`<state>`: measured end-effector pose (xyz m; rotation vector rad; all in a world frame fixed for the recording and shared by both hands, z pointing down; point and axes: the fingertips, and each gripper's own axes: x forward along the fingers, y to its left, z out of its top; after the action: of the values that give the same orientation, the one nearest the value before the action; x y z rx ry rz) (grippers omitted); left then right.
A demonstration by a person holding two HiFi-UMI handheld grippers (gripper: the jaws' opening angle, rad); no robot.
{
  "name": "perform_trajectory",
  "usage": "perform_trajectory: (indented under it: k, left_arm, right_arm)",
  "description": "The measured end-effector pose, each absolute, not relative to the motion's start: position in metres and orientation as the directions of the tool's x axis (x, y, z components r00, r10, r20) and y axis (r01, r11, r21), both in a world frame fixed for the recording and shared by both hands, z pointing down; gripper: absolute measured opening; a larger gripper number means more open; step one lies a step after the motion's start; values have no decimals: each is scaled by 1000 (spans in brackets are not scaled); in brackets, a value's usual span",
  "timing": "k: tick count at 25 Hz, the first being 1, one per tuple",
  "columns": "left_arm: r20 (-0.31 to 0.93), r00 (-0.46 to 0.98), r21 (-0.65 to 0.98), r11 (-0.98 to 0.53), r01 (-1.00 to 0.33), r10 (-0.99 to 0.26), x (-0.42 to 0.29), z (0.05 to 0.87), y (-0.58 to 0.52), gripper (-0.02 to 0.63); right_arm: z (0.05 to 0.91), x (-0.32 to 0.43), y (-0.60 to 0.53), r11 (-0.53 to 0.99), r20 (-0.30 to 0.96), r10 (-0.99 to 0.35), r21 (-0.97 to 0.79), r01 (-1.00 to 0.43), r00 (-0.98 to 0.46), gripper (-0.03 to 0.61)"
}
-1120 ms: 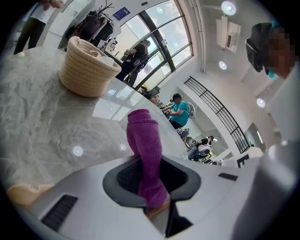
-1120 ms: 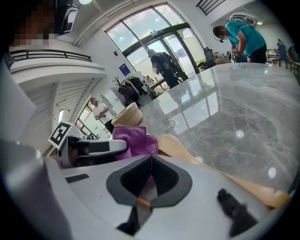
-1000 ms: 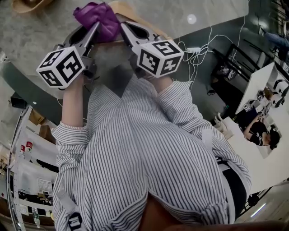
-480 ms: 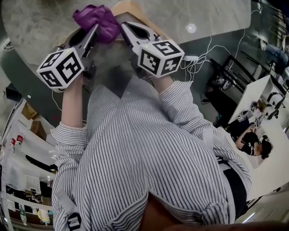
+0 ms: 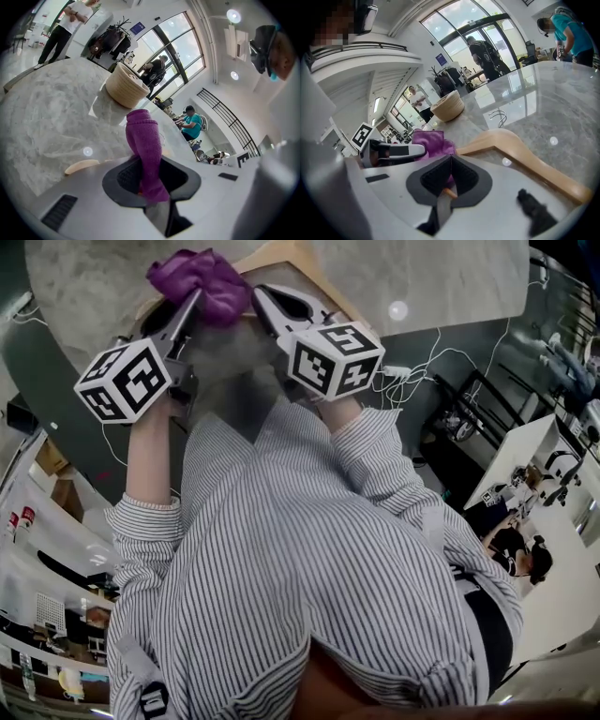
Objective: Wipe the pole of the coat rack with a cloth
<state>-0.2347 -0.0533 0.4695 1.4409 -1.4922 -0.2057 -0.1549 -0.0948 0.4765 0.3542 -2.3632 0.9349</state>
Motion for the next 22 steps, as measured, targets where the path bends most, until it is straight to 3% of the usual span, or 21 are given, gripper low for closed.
perform_trajectory:
  k: [22]
  left_arm:
    - [520, 105, 700, 351, -622, -848, -268, 461, 5, 98]
  right_arm:
    - [475, -180, -54, 761, 589, 46, -544, -354, -807, 17]
